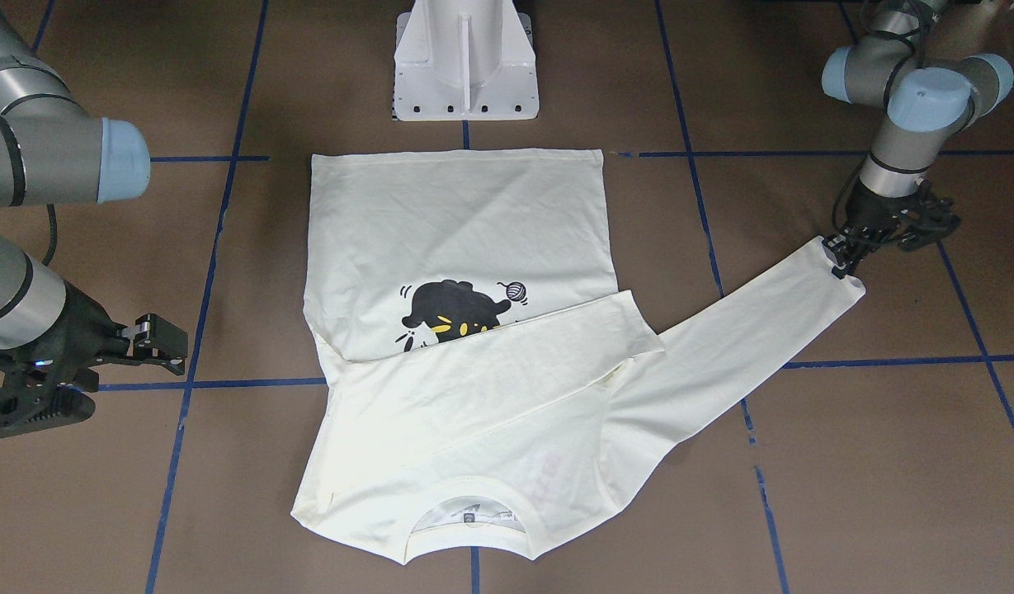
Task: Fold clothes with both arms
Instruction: 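Grasp the cuff of the other sleeve with the left gripper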
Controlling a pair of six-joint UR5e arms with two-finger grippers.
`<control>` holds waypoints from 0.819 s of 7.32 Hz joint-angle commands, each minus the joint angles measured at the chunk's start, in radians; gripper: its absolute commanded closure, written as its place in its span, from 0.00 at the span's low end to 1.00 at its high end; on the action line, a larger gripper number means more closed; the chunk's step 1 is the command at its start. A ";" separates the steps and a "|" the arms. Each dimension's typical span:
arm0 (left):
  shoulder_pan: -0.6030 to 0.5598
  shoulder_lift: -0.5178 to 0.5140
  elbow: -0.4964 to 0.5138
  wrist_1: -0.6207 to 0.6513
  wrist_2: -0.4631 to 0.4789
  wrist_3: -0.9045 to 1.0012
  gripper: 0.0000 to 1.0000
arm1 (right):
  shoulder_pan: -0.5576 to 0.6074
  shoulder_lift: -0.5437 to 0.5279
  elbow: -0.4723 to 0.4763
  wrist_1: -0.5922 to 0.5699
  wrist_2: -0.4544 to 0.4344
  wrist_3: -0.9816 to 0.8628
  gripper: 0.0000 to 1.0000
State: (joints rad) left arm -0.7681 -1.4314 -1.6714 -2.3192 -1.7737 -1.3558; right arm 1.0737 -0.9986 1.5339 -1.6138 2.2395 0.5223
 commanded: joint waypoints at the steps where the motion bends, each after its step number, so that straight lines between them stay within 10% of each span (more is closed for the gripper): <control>1: 0.000 -0.001 -0.010 0.001 -0.003 0.001 1.00 | 0.000 -0.003 0.000 0.000 0.006 -0.001 0.00; 4: -0.055 -0.084 -0.054 0.074 -0.009 0.052 1.00 | 0.014 -0.118 0.092 0.002 -0.001 -0.004 0.00; 6: -0.169 -0.363 -0.056 0.392 -0.060 0.196 1.00 | 0.038 -0.256 0.207 0.009 0.000 -0.013 0.00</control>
State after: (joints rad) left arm -0.8735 -1.6260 -1.7257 -2.1169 -1.7967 -1.2357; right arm 1.0979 -1.1675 1.6694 -1.6079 2.2393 0.5134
